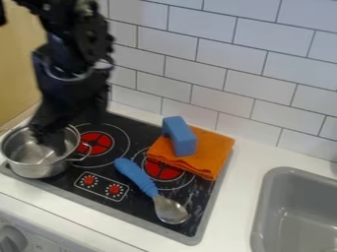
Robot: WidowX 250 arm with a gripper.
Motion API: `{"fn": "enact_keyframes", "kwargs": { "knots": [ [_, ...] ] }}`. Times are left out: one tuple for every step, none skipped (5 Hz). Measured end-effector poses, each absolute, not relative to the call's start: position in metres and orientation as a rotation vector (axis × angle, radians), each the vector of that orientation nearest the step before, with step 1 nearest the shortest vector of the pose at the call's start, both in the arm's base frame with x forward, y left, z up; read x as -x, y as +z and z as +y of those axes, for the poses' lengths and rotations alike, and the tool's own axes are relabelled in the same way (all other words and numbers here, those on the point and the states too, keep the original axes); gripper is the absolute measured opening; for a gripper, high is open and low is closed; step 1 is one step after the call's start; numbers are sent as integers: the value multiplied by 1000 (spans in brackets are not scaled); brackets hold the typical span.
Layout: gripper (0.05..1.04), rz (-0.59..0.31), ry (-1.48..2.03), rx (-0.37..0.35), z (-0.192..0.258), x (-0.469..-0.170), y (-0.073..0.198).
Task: Move the pot to the top left of the burner
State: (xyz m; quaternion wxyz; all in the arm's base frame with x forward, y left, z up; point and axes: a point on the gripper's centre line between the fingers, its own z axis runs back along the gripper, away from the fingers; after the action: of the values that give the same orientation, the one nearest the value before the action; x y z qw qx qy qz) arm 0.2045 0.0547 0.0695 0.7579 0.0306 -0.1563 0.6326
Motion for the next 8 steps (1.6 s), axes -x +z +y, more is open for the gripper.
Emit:
{"fn": "enact_keyframes", "kwargs": {
  "knots": [
    [1000,-279,1350,-106,62,-200,59],
    [1000,-252,1314,-135,76,-226,56],
    [1000,-233,1280,-136,79,-238,54],
    [1000,-212,1256,-136,80,-250,48],
    [1000,-161,1228,-155,80,-253,32],
    [1000,-126,1213,-151,79,-261,20],
    [1000,-90,1198,-194,81,-257,9],
    [967,-83,1205,-196,82,-257,5]
  ]
}}
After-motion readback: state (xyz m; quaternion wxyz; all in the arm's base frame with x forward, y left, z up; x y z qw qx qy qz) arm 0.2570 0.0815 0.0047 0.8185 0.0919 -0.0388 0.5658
